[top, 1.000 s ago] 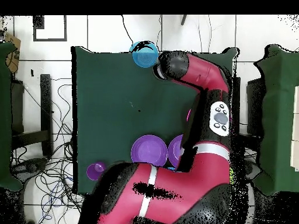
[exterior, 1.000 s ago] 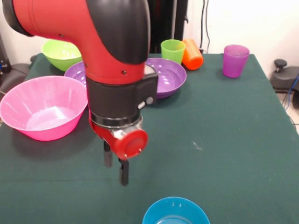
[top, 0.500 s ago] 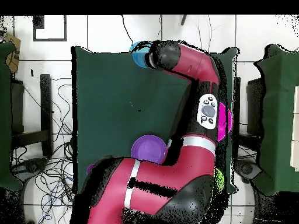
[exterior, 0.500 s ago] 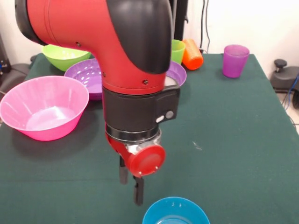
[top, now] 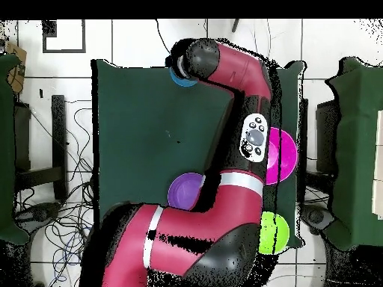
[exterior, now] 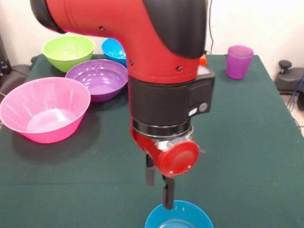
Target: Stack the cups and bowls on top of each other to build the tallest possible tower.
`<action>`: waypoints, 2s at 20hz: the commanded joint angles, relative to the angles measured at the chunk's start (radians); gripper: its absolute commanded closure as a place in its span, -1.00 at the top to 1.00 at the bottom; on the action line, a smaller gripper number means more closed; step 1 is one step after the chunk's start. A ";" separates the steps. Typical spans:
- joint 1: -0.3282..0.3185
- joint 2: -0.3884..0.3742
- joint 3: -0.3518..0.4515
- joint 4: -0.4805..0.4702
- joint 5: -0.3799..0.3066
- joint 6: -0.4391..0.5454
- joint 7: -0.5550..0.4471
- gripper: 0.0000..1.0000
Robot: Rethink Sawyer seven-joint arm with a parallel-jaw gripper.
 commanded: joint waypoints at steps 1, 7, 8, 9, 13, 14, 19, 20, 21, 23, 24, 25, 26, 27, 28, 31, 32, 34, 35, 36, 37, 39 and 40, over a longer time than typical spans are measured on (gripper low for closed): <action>0.015 -0.040 0.044 0.054 -0.001 0.119 0.080 1.00; -0.007 -0.092 0.062 0.270 -0.061 -0.045 -0.039 1.00; -0.010 -0.102 0.060 0.299 -0.071 -0.062 -0.047 1.00; -0.018 -0.117 0.062 0.347 -0.086 -0.085 -0.072 1.00; -0.029 -0.094 0.067 0.379 -0.130 -0.159 -0.102 1.00; -0.026 -0.080 0.067 0.372 -0.139 -0.173 -0.097 1.00; 0.018 0.026 0.021 0.247 -0.123 -0.174 0.042 1.00; 0.025 0.038 0.009 0.229 -0.121 -0.169 0.059 1.00; 0.025 0.056 0.006 0.206 -0.111 -0.157 0.073 1.00; 0.028 0.077 -0.002 0.171 -0.095 -0.145 0.090 1.00; 0.032 0.082 -0.008 0.162 -0.089 -0.142 0.101 1.00; 0.039 0.097 -0.021 0.131 -0.078 -0.128 0.124 1.00; 0.043 0.102 -0.027 0.121 -0.071 -0.126 0.135 1.00; 0.047 0.113 -0.032 0.099 -0.058 -0.127 0.153 1.00; 0.049 0.116 -0.034 0.092 -0.051 -0.128 0.159 1.00; 0.060 0.105 -0.050 0.075 -0.032 -0.096 0.175 1.00; 0.061 0.098 -0.049 0.087 -0.028 -0.097 0.172 1.00; 0.059 0.073 -0.044 0.120 -0.027 -0.101 0.149 1.00; 0.057 0.049 -0.045 0.150 -0.029 -0.101 0.137 1.00; 0.054 0.031 -0.042 0.172 -0.031 -0.101 0.123 1.00; 0.048 -0.006 -0.038 0.214 -0.036 -0.098 0.096 1.00; 0.036 -0.076 -0.032 0.300 -0.049 -0.089 0.045 1.00; 0.030 -0.103 -0.029 0.338 -0.054 -0.090 0.025 1.00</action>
